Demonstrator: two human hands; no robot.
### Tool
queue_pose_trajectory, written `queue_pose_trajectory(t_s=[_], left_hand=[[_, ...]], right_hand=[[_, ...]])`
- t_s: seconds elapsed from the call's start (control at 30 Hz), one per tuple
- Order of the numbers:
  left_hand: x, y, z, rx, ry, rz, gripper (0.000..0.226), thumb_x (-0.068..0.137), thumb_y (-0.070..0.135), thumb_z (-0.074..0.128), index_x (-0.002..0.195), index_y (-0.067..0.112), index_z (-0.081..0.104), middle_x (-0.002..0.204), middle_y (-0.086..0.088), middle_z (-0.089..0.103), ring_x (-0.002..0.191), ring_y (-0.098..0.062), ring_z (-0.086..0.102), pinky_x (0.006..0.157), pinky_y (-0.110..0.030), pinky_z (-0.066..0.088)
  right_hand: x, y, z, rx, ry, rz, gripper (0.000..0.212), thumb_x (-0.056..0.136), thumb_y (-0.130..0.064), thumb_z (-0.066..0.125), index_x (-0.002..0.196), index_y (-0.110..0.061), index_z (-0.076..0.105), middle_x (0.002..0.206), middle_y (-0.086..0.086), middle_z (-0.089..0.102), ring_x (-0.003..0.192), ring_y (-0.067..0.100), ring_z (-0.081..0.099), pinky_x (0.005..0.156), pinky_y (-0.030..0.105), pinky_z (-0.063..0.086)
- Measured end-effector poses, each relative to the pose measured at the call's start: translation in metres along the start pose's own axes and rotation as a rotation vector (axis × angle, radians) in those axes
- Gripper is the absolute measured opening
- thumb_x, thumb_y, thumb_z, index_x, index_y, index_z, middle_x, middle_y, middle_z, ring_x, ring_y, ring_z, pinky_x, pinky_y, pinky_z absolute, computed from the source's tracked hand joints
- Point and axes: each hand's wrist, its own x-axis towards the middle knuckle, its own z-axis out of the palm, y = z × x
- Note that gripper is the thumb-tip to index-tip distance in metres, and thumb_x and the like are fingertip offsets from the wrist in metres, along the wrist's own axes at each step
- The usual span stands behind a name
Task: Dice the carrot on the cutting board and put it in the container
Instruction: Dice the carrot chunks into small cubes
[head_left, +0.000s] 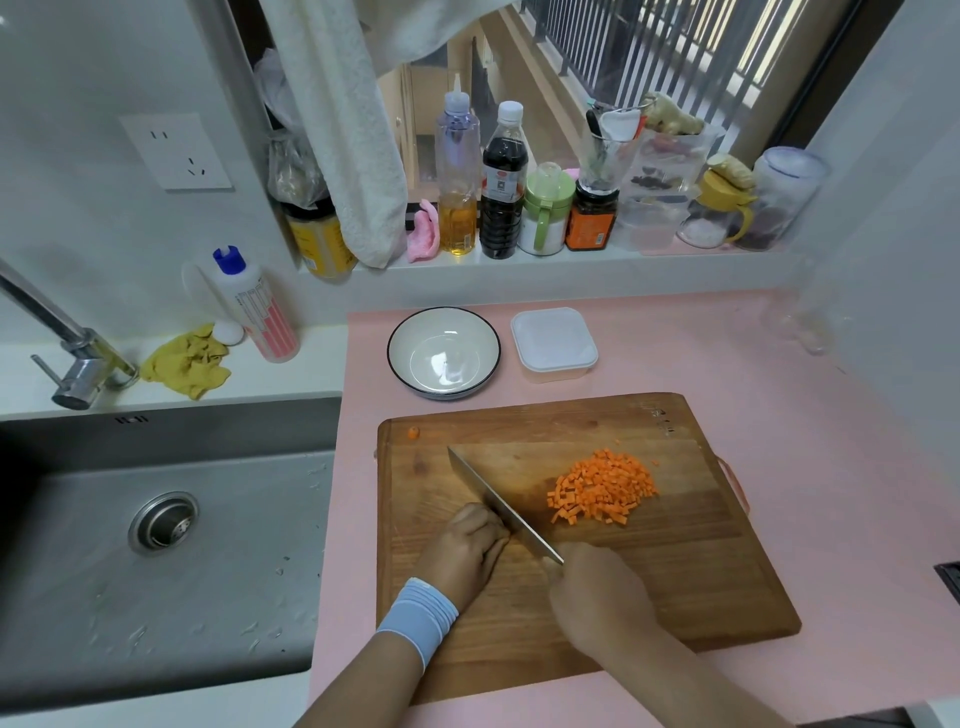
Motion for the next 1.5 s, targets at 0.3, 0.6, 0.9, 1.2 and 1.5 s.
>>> queue_pose_trajectory(t_s=[0.3,0.6,0.9,1.2,1.5], left_hand=[[-0.002,0.001,-0.001,-0.007,0.015,-0.029,0.006,0.089,0.010,0.067,0.088,0.009,0.073,0.090,0.000,0.063,0.092,-0.013,0.057,0.088,-0.017,0.045],[-0.005,0.001,-0.004,0.000,0.013,-0.108,0.004,0.085,0.009,0.068,0.084,0.011,0.072,0.087,0.001,0.061,0.089,-0.012,0.056,0.086,-0.014,0.044],[-0.001,0.003,-0.005,0.023,-0.003,-0.090,0.009,0.090,0.015,0.063,0.084,0.013,0.070,0.087,0.002,0.059,0.089,-0.012,0.054,0.085,-0.016,0.044],[0.014,0.001,-0.012,-0.035,-0.082,-0.237,0.026,0.082,0.018,0.064,0.105,0.027,0.056,0.111,0.014,0.051,0.108,0.000,0.042,0.097,-0.010,0.032],[0.018,0.008,-0.003,0.044,-0.163,-0.210,0.029,0.083,0.024,0.068,0.112,0.022,0.065,0.106,0.007,0.062,0.105,-0.007,0.047,0.096,-0.017,0.039]], right_hand=[[0.016,-0.009,-0.003,0.089,-0.042,0.008,0.024,0.102,-0.036,0.047,0.099,-0.022,0.067,0.089,-0.003,0.067,0.084,0.019,0.066,0.073,0.034,0.053],[0.012,-0.011,-0.004,0.087,-0.024,-0.009,0.024,0.103,-0.034,0.047,0.102,-0.021,0.067,0.090,-0.004,0.065,0.083,0.018,0.062,0.070,0.031,0.047],[0.012,-0.009,-0.011,0.070,-0.073,-0.012,0.026,0.104,-0.036,0.045,0.100,-0.022,0.067,0.089,-0.004,0.063,0.083,0.018,0.061,0.071,0.032,0.047],[0.019,0.005,-0.041,0.152,-0.040,0.015,0.032,0.103,-0.039,0.048,0.075,-0.024,0.058,0.073,-0.003,0.064,0.067,0.016,0.061,0.055,0.029,0.040],[0.028,0.024,-0.048,-0.029,0.124,-0.115,0.032,0.103,-0.041,0.044,0.082,-0.027,0.062,0.070,-0.006,0.062,0.065,0.013,0.060,0.050,0.027,0.036]])
